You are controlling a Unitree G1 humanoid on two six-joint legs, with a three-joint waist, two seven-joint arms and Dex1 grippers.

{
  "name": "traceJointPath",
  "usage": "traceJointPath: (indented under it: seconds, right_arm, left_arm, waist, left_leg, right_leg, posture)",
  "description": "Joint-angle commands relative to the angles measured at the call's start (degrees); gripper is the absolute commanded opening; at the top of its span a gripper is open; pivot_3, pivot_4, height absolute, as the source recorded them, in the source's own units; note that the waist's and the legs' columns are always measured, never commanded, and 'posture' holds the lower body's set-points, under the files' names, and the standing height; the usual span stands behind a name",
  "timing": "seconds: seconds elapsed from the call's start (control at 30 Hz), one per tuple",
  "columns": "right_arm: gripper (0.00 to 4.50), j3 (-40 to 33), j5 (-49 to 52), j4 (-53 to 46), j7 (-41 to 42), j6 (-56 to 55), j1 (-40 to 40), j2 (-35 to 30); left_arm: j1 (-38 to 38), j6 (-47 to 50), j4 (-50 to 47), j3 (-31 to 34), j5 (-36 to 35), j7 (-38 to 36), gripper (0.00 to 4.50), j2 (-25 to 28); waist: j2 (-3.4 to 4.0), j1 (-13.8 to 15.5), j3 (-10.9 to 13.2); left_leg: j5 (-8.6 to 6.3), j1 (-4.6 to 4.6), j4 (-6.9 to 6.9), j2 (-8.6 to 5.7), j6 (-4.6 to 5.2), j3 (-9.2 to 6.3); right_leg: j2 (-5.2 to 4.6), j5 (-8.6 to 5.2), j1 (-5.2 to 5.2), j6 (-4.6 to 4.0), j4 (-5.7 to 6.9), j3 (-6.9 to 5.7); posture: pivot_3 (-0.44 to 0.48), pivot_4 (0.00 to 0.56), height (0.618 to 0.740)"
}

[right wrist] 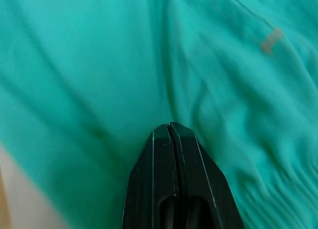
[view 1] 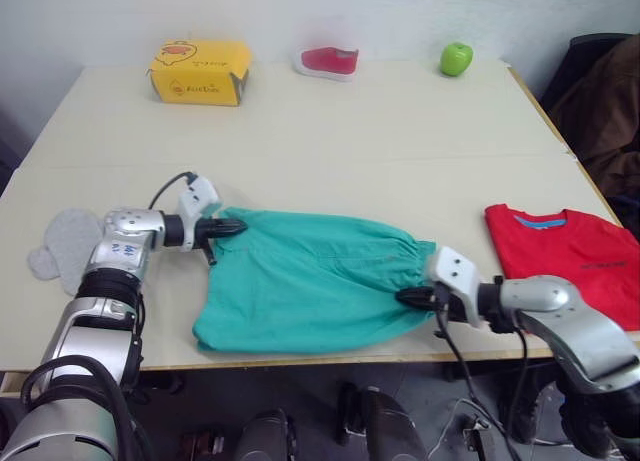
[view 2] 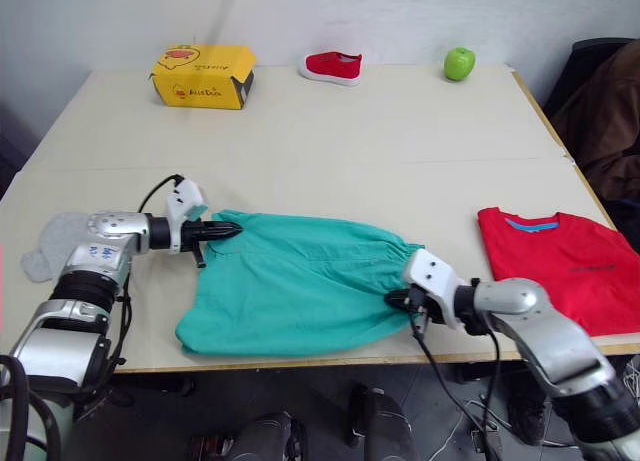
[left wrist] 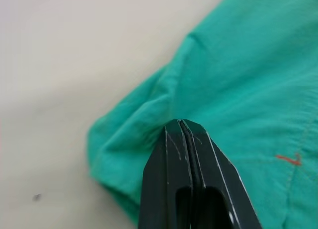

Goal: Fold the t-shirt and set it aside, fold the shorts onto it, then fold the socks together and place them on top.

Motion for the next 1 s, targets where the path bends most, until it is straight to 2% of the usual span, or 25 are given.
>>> traceJointPath:
  seconds: [0.03, 0.13, 0.27, 0.4, 0.5, 0.63, 0.73, 0.87, 0.93, 1.0]
  right_arm:
    - [0.00, -7.53, 10.12, -4.66, 2.08, 4.99, -3.06, 0.60]
    - [0.00, -7.48, 14.93, -3.80, 0.56, 8.96, -11.70, 4.05]
    - [0.00, 0.89, 10.31, 2.49, -2.52, 8.52, -22.88, 12.65]
    - [0.00, 9.86, 0.88, 11.05, -4.23, 1.94, -27.64, 19.98]
    - [0.00, 15.69, -5.88, 15.15, -3.49, -3.23, -27.58, 21.78]
    - [0.00, 17.61, -11.40, 20.43, -4.56, -6.12, -25.83, 21.66]
    - [0.00, 16.15, -15.12, 23.90, -4.44, -9.69, -24.36, 18.39]
    - [0.00, 10.11, -14.94, 27.21, -3.63, -12.68, -22.65, 13.36]
    - [0.00, 6.60, -14.06, 27.16, -3.40, -14.62, -21.81, 11.69]
    - [0.00, 1.25, -9.68, 23.63, -3.58, -10.93, -20.38, 11.22]
  left_arm:
    - [2.98, 11.00, -19.99, 4.10, -9.60, -7.77, 0.01, 2.57]
    - [9.06, 24.82, -39.65, 4.61, -17.94, -9.01, 0.01, 3.77]
    - [16.55, 27.82, -53.61, -0.97, -16.42, -6.85, 0.01, 2.72]
    - [21.61, 24.71, -53.86, -5.15, -11.63, -2.97, 0.01, -0.33]
    - [24.59, 23.17, -52.77, -6.26, -8.89, -0.77, 0.01, -0.54]
    - [28.34, 20.57, -50.93, -5.32, -6.30, 0.54, 0.01, 0.97]
    - [30.84, 18.63, -49.69, -4.02, -5.52, 0.08, 0.01, 3.02]
    - [34.19, 16.33, -47.56, -1.57, -5.40, -0.37, 0.01, 5.81]
    - [36.05, 15.60, -47.41, -0.09, -5.69, -0.63, 0.01, 6.99]
    - [37.80, 17.13, -49.54, 2.59, -8.50, -1.45, 0.01, 7.96]
  waist:
    - [-0.02, -0.30, 0.02]
    - [-0.02, -1.11, 0.02]
    - [0.03, -1.32, 0.00]
    - [0.03, -1.28, 0.00]
    - [0.03, -1.07, 0.00]
    - [0.03, -1.18, 0.00]
    - [0.05, -1.24, 0.00]
    - [0.05, -1.19, -0.01]
    - [0.08, -1.23, -0.02]
    - [0.08, -1.22, -0.03]
  left_leg:
    - [0.00, 0.00, 0.02, 0.01, 0.00, 0.01]
    - [0.00, 0.02, 0.03, 0.04, -0.01, 0.00]
    - [0.01, 0.21, -0.03, 0.02, -0.07, 0.03]
    - [0.02, 0.17, -0.06, 0.02, -0.08, 0.10]
    - [0.02, 0.04, -0.03, 0.00, -0.07, 0.06]
    - [0.02, -0.01, -0.03, 0.01, -0.06, 0.04]
    - [0.02, 0.01, -0.04, 0.02, -0.06, 0.03]
    - [0.02, 0.20, -0.05, 0.03, -0.05, 0.04]
    - [0.01, 0.21, -0.06, 0.03, -0.05, 0.04]
    - [0.01, 0.24, -0.10, 0.03, -0.05, 0.06]
  right_leg:
    - [0.00, 0.00, -0.03, 0.00, 0.04, 0.01]
    - [0.01, 0.00, -0.02, -0.01, 0.04, 0.05]
    - [0.01, -0.02, 0.08, -0.04, 0.05, 0.17]
    - [0.05, -0.04, 0.00, -0.06, 0.10, 0.23]
    - [0.04, -0.04, -0.08, -0.06, 0.08, 0.20]
    - [0.01, -0.04, -0.10, -0.06, 0.03, 0.16]
    - [0.00, -0.04, -0.08, -0.06, 0.03, 0.15]
    - [-0.05, -0.04, 0.05, -0.06, -0.15, 0.17]
    - [-0.06, -0.04, 0.06, -0.06, -0.15, 0.17]
    - [-0.07, -0.04, 0.06, -0.06, -0.15, 0.18]
  posture:
    - [0.000, 0.150, 0.740]
    - [0.000, 0.150, 0.740]
    - [0.000, 0.150, 0.740]
    - [0.000, 0.150, 0.740]
    - [0.000, 0.150, 0.740]
    - [0.000, 0.150, 0.740]
    - [0.000, 0.150, 0.740]
    - [0.000, 0.150, 0.740]
    - [0.000, 0.150, 0.740]
    - [0.000, 0.150, 0.740]
